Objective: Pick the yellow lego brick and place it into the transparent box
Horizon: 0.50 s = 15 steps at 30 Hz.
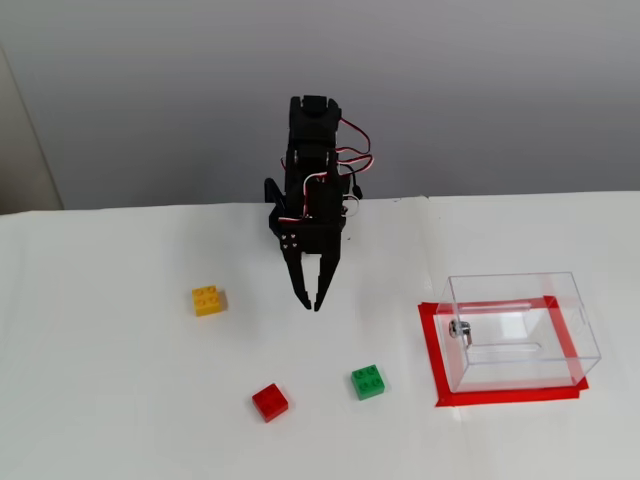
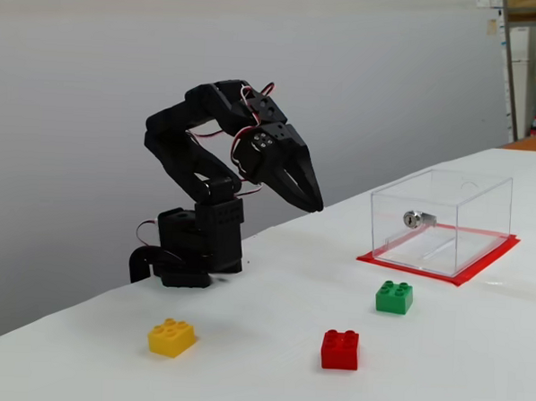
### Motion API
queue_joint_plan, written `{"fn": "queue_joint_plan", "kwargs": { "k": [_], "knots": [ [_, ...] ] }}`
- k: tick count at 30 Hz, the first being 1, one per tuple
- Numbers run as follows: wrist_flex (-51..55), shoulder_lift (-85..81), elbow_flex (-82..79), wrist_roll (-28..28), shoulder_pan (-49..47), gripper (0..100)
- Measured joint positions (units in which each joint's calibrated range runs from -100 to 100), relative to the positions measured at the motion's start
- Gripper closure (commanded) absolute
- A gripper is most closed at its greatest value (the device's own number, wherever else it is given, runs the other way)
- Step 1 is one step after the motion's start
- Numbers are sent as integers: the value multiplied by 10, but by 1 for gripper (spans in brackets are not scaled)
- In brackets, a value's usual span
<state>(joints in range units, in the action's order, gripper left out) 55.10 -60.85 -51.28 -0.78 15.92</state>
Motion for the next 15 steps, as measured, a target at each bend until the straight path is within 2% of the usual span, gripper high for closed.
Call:
{"fn": "queue_joint_plan", "kwargs": {
  "k": [9, 15],
  "knots": [
    [3, 58, 70, -2, 171, 98],
    [70, 142, 156, -15, 285, 98]
  ]
}}
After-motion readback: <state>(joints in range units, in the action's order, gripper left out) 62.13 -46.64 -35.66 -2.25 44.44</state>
